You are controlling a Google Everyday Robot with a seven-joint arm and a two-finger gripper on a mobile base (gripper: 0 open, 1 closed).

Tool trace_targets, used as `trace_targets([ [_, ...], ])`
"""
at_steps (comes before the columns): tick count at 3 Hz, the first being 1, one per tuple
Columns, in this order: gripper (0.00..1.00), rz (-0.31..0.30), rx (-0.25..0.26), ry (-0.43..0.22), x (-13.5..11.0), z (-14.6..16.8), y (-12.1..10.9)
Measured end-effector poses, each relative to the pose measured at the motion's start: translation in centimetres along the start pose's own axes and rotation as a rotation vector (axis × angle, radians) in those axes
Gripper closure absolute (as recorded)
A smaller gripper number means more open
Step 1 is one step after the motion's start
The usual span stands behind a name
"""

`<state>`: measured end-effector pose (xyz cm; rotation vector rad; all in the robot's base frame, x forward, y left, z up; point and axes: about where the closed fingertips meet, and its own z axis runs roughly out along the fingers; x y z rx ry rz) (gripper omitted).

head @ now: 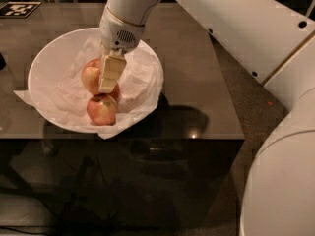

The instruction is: Pick apple from white bowl

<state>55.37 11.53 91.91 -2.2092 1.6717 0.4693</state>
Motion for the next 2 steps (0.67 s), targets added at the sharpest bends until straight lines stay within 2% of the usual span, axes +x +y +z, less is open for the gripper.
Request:
trace_targets([
  [1,1.0,-0.002,0.002,-0.002,-0.1,0.0,0.0],
  [2,1.0,-0.027,0.069,0.0,-1.5,-2.4,0.5],
])
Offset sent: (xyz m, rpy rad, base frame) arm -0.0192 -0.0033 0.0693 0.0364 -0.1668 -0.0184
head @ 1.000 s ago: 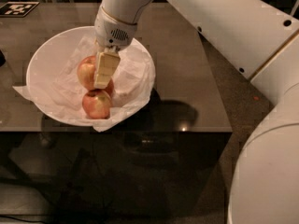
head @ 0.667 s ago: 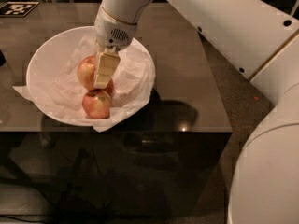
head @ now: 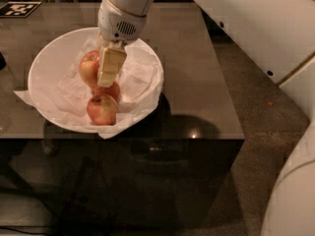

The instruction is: Pick apple from white bowl

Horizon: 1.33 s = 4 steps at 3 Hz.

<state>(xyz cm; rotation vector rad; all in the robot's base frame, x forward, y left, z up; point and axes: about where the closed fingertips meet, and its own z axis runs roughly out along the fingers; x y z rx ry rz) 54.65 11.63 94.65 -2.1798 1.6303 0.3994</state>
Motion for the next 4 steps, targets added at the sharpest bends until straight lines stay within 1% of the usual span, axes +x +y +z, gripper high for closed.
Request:
trace_targets([
  [1,1.0,-0.028,0.045,-0.011,-1.3,-2.2,0.4],
  [2,1.0,-0.062,0.097,-0.041,-2.8,-5.4,0.7],
  [3,1.0,-0.108,0.159,-0.037,-5.6,-9.6,1.2],
  [4,1.0,-0.125,0.19,-0.02,-7.4,-12.1,1.6],
])
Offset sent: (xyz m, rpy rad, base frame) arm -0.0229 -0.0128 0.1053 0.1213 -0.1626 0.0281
